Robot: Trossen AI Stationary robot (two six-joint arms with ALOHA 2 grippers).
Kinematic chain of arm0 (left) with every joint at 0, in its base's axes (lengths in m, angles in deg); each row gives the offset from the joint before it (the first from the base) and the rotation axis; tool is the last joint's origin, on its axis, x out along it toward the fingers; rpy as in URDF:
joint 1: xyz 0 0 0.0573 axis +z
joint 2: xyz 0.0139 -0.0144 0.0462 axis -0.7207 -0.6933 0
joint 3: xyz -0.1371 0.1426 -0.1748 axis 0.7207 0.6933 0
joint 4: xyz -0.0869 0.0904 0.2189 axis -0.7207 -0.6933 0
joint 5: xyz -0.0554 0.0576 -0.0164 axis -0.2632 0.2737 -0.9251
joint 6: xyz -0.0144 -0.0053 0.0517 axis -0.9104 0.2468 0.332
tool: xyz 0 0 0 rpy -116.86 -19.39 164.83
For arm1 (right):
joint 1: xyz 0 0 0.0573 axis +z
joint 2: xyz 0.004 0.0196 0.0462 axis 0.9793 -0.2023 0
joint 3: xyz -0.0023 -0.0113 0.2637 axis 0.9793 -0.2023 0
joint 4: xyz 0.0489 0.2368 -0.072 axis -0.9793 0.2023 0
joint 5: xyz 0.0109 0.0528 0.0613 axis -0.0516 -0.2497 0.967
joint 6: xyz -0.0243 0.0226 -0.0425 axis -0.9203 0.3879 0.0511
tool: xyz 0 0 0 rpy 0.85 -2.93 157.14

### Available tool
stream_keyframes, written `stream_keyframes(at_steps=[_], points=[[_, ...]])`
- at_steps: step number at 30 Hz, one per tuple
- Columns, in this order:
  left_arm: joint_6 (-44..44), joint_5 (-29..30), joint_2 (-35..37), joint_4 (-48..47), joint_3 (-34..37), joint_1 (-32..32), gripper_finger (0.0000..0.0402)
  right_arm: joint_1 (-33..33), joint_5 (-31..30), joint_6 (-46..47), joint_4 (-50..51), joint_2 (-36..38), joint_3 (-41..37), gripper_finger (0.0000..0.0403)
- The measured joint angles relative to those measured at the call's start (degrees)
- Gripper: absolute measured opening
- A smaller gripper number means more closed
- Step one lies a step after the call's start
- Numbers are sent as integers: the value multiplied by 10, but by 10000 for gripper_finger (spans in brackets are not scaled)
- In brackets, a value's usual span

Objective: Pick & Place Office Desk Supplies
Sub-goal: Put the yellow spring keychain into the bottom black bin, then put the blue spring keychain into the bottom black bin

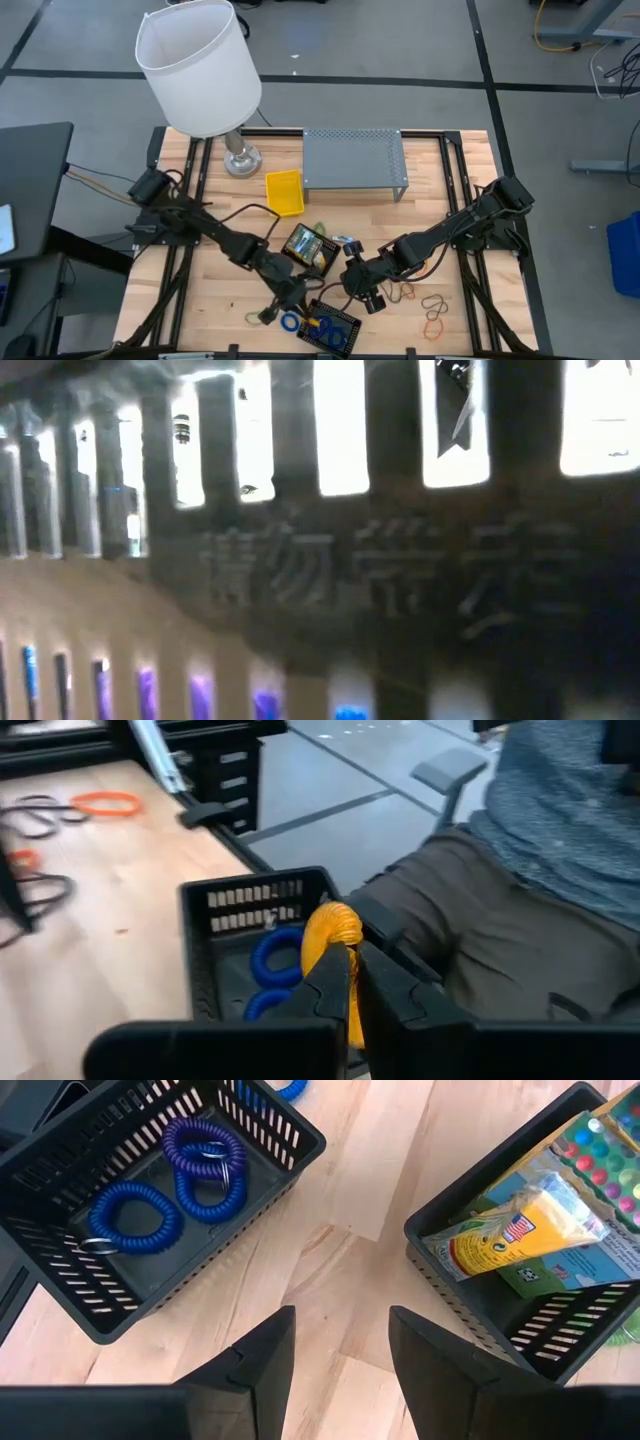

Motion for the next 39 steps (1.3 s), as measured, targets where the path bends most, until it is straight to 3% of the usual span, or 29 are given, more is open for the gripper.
stream_keyframes(at_steps=[5,12,23,30,39], points=[[-1,-36,-29,22,0,10,16,0,0,-1,0,0,0,169],[-5,-4,-32,31,0,13,94,0,0,-3,0,0,0,169],[-13,-10,-32,33,0,15,206,0,1,-5,0,0,0,169],[5,0,-10,-31,0,7,208,0,1,-4,1,0,0,169],[-39,99,50,-202,-1,-43,199,0,2,-3,5,0,0,169]])
